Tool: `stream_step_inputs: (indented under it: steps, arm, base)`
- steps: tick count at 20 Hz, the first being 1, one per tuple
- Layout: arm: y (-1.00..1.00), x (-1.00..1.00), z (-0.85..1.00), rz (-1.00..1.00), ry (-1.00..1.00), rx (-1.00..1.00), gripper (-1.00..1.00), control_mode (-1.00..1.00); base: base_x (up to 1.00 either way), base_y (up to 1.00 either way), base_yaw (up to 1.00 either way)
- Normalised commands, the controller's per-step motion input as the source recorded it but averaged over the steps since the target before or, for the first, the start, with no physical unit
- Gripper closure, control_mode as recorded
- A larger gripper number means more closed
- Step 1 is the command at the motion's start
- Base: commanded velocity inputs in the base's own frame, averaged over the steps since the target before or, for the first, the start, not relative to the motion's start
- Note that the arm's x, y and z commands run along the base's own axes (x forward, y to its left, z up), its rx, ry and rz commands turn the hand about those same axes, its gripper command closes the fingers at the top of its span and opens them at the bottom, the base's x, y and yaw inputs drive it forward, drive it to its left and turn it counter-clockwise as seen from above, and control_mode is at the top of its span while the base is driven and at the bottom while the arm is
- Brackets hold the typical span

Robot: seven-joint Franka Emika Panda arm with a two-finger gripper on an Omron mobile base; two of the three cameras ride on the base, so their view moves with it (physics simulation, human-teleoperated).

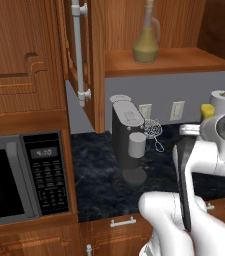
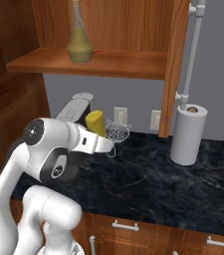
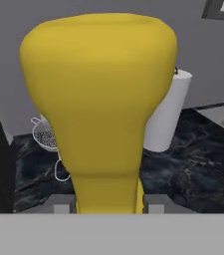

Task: Pick the mustard and oil and vinegar bottle from the counter and place them in the cabinet.

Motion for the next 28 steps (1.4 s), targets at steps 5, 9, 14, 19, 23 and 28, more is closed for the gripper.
stream_step_inputs:
  steps: [5,9,14,19,23,28]
  arm:
    - [0.00,-0.11,0.61,0.00,-0.15,0.00,1.00,-1.00]
    - [0.00,0.00,0.57,0.00,-0.13,0.00,1.00,-1.00]
    - [0.02,0.00,0.45,0.00,0.00,0.00,1.00,-1.00]
    - [0.12,0.01,0.30,-0.03,0.04,0.00,1.00,-1.00]
    - [0.13,0.00,0.39,-0.07,0.06,0.00,1.00,-1.00]
    - [0.09,0.00,0.36,-0.05,0.05,0.00,1.00,-1.00]
  base:
    - [0.00,0.00,0.00]
    - [0.00,0.00,0.00]
    - [0.00,0.00,0.00]
    - [0.00,0.00,0.00]
    - [0.00,0.00,0.00]
    - [0.00,0.00,0.00]
